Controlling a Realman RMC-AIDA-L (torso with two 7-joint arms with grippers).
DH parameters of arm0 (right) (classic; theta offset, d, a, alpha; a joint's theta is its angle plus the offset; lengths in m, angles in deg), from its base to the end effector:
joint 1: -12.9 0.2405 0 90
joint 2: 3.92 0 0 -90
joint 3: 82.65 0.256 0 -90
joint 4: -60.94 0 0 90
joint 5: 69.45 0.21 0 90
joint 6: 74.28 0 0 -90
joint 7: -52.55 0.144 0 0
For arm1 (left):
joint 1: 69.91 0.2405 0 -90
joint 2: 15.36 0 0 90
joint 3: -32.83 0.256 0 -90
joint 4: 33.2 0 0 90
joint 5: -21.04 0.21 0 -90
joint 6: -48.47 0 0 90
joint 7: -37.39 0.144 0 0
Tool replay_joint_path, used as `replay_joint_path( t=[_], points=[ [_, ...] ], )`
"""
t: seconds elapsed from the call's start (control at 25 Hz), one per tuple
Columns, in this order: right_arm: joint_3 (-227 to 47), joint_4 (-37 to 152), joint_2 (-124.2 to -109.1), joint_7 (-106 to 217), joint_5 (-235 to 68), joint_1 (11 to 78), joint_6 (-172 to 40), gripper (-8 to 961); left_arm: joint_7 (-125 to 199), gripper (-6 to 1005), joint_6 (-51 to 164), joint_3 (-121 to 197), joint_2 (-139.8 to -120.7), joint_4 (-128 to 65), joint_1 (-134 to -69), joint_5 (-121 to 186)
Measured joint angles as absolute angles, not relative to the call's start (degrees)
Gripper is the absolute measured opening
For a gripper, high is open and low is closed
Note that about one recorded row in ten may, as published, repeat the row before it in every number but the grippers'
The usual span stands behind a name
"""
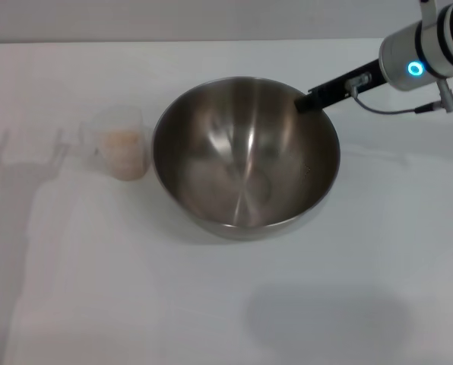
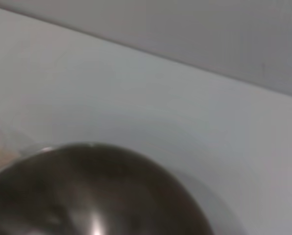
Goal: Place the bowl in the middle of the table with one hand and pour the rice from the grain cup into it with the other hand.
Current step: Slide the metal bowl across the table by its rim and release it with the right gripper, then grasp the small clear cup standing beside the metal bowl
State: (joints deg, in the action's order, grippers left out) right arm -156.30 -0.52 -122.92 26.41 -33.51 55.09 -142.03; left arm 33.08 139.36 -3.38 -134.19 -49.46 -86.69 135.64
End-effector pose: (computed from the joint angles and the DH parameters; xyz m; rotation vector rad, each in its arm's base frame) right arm 0.1692 0.4173 -0.0120 -2.3825 1.1071 -0.0947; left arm -0.3103 0.2753 0.0149 -1.3300 -0.3530 -0.9522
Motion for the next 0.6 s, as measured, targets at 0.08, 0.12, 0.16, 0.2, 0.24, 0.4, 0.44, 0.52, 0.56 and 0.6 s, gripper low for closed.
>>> replay_joint_path(
  t=[0.08, 0.12, 0.16, 0.2, 0.24, 0.4, 0.44, 0.52, 0.56, 0.6],
  points=[
    [-156.3, -2.0, -122.92, 26.4, -34.2, 55.1, -142.2, 111, 33.1, 863, 139.4, -3.4, -134.18, -49.5, -86.7, 135.6],
    [-156.3, -3.7, -122.92, 27.0, -35.7, 55.1, -142.5, 120, 33.1, 863, 139.7, -3.4, -134.15, -49.5, -86.6, 135.6],
    [-156.3, -3.7, -122.92, 27.0, -35.7, 55.1, -142.5, 188, 33.1, 863, 139.7, -3.4, -134.15, -49.5, -86.6, 135.6],
    [-156.3, -4.8, -122.92, 27.4, -37.0, 55.0, -142.6, 257, 33.1, 863, 140.2, -3.4, -134.14, -49.4, -86.5, 135.6],
    [-156.3, -5.6, -122.93, 27.7, -37.8, 54.9, -142.7, 325, 33.1, 863, 140.2, -3.4, -134.14, -49.4, -86.5, 135.6],
    [-156.4, -10.4, -122.97, 28.1, -40.2, 54.0, -141.5, 366, 33.1, 863, 140.7, -3.4, -134.11, -49.5, -86.0, 135.6],
    [-156.6, -11.5, -123.0, 28.1, -40.3, 53.7, -140.6, 376, 33.1, 863, 140.8, -3.4, -134.11, -49.5, -86.0, 135.6],
    [-159.4, -15.0, -123.06, 27.8, -40.4, 52.3, -135.9, 376, 33.1, 863, 141.2, -3.4, -134.09, -49.4, -85.7, 135.6],
    [-159.4, -15.0, -123.06, 27.8, -40.4, 52.3, -135.9, 376, 33.1, 863, 141.2, -3.5, -134.09, -49.4, -85.6, 135.6],
    [-160.8, -16.2, -123.06, 27.8, -40.4, 51.6, -133.7, 376, 33.1, 863, 141.2, -3.5, -134.09, -49.4, -85.6, 135.6]
  ],
)
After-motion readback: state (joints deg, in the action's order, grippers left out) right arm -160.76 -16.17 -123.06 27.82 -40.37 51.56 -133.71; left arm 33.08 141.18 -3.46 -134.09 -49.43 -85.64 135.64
